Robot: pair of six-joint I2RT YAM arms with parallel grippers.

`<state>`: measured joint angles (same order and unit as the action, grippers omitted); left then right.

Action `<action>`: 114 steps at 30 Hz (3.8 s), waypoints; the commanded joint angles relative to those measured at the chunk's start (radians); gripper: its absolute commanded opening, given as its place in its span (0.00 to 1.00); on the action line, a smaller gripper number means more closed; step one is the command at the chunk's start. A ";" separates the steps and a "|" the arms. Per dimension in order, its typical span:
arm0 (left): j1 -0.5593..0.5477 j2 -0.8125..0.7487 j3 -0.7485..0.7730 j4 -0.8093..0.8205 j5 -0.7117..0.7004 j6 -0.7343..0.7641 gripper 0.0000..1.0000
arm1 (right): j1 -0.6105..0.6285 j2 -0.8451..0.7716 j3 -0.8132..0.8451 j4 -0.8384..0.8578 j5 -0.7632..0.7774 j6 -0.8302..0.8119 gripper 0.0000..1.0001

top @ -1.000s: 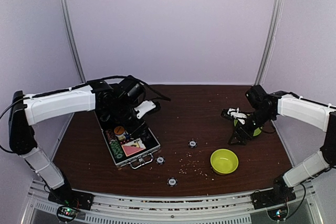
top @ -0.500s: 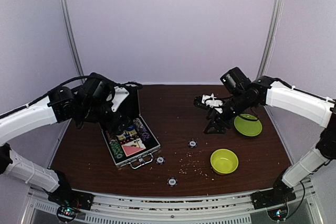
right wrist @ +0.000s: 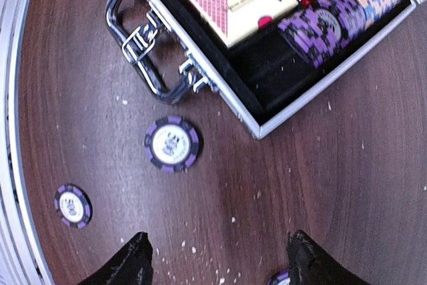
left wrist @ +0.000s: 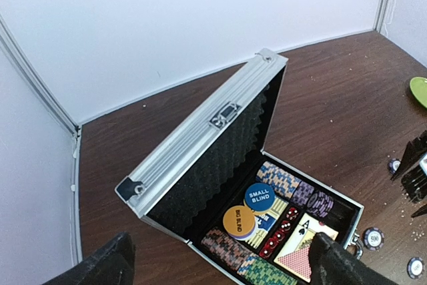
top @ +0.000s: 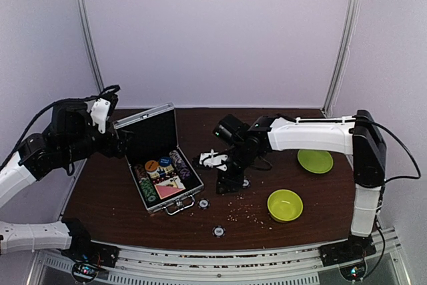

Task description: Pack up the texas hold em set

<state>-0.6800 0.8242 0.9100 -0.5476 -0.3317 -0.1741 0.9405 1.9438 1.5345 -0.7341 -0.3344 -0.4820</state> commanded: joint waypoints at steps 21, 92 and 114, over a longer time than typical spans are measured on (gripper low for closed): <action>0.364 0.079 -0.015 -0.018 0.337 -0.068 0.79 | 0.104 0.302 0.267 -0.089 0.069 0.023 0.72; 0.422 0.116 -0.015 -0.039 0.334 -0.055 0.79 | 0.142 0.290 0.318 0.217 0.413 -0.134 0.36; 0.427 0.128 -0.013 -0.044 0.341 -0.054 0.79 | 0.139 0.381 0.328 0.320 0.500 -0.190 0.41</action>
<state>-0.2661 0.9482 0.9028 -0.6212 0.0044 -0.2413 1.0878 2.2898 1.8488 -0.4656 0.1131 -0.6537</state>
